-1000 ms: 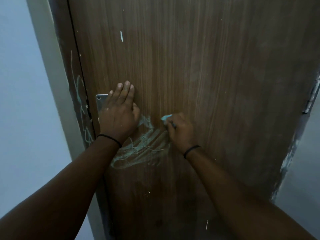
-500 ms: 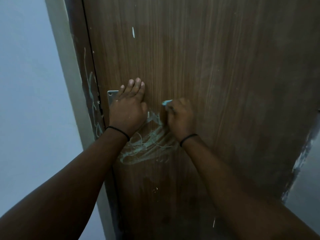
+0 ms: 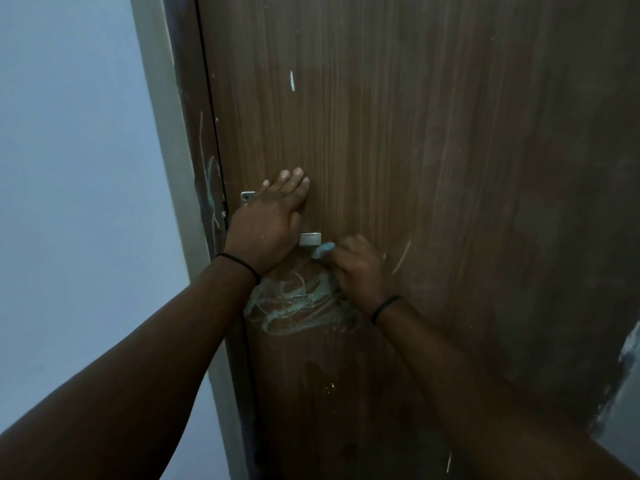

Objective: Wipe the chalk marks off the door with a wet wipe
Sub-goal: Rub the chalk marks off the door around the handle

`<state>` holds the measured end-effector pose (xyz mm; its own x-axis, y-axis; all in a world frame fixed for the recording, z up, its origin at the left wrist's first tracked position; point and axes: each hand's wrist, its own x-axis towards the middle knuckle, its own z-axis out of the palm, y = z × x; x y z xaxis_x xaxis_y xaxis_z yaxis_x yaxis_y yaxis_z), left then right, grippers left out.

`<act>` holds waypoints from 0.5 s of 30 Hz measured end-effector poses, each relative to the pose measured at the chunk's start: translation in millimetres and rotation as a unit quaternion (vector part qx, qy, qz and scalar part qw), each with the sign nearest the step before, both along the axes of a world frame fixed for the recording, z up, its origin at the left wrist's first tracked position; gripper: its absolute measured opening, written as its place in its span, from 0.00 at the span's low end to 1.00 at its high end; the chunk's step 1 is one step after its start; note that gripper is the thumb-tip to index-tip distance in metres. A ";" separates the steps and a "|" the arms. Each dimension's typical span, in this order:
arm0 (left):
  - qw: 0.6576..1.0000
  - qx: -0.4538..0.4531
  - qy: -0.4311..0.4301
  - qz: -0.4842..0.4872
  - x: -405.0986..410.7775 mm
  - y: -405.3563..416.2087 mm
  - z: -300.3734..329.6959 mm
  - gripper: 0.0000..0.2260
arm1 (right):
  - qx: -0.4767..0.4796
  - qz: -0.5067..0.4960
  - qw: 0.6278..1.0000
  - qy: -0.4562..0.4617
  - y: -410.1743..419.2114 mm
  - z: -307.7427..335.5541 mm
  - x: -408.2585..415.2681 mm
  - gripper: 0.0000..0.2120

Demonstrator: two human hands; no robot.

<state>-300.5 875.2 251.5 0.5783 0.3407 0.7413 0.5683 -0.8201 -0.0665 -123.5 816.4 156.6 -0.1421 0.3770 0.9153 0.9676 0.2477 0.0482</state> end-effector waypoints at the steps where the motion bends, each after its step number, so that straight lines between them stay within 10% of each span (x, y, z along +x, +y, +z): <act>1: 1.000 -0.007 0.002 -0.010 -2.6 -0.3 1.7 0.25 | 0.008 -0.009 1.000 0.007 -6.2 -2.0 8.6 0.05; 15: 0.974 -0.151 -0.054 -0.157 -20.6 -3.8 12.0 0.23 | 0.068 -0.072 0.994 0.047 -3.1 26.0 1.4 0.02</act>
